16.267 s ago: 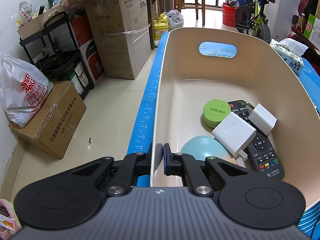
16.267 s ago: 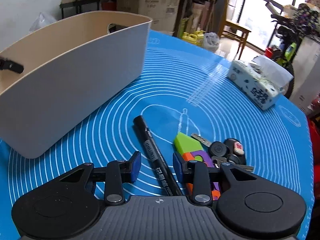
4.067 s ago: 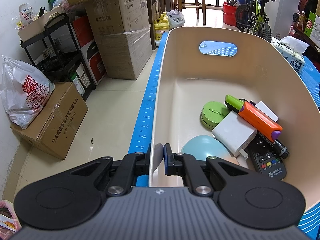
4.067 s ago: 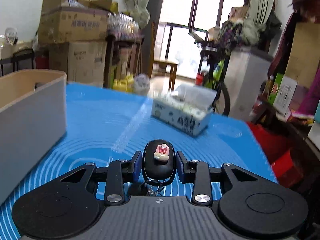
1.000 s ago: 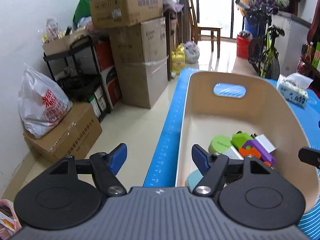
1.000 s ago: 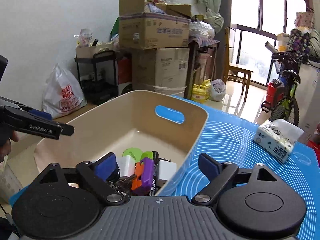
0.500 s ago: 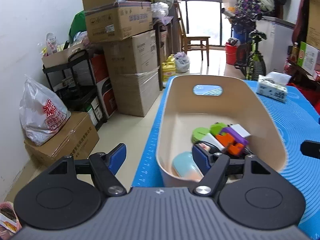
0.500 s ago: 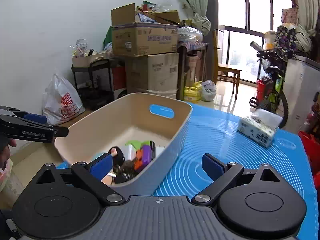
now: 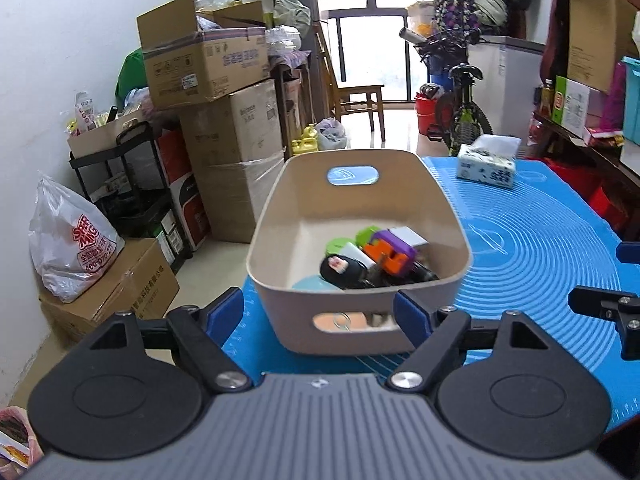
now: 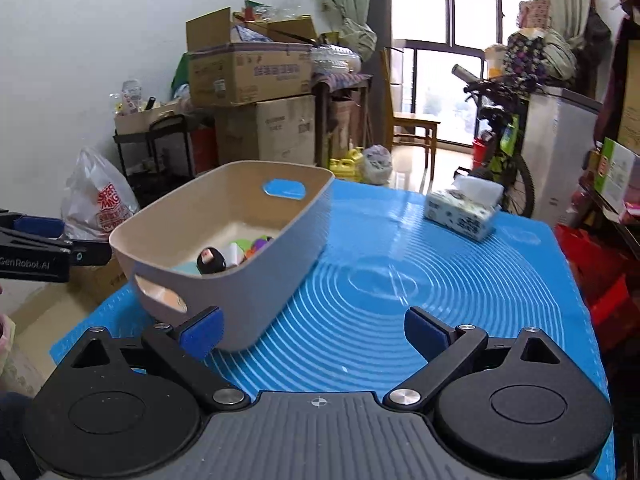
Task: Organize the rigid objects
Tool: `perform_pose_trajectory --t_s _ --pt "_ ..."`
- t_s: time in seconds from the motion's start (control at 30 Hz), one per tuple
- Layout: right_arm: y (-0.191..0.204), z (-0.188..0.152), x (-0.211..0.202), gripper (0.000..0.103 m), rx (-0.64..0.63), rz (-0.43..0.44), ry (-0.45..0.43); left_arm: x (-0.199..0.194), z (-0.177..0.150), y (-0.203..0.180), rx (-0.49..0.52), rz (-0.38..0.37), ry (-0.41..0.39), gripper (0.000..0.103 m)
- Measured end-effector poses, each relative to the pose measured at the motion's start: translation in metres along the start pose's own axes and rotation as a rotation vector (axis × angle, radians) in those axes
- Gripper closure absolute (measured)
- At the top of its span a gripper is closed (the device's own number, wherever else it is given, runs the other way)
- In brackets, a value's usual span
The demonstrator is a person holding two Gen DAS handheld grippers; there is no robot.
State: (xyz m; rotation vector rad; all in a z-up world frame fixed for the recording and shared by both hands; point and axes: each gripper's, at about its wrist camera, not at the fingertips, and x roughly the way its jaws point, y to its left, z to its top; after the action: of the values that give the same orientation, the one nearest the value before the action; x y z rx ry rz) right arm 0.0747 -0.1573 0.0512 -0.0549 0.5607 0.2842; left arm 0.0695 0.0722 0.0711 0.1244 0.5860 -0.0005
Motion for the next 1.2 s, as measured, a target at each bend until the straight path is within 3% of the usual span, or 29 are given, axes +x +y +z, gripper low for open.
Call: perform_pose_trajectory --t_s 0.77,1.2 --pt "-0.008 -0.071 -0.071 0.007 0.018 -0.104 -0.008 -0.043 -0.055 -0.049 0.029 -0.076 0.008 0.02" --pt "-0.01 -0.088 -0.088 0.007 0.03 -0.149 -0.007 -0.056 -0.062 -0.058 0.034 -0.086 0.0 0.02"
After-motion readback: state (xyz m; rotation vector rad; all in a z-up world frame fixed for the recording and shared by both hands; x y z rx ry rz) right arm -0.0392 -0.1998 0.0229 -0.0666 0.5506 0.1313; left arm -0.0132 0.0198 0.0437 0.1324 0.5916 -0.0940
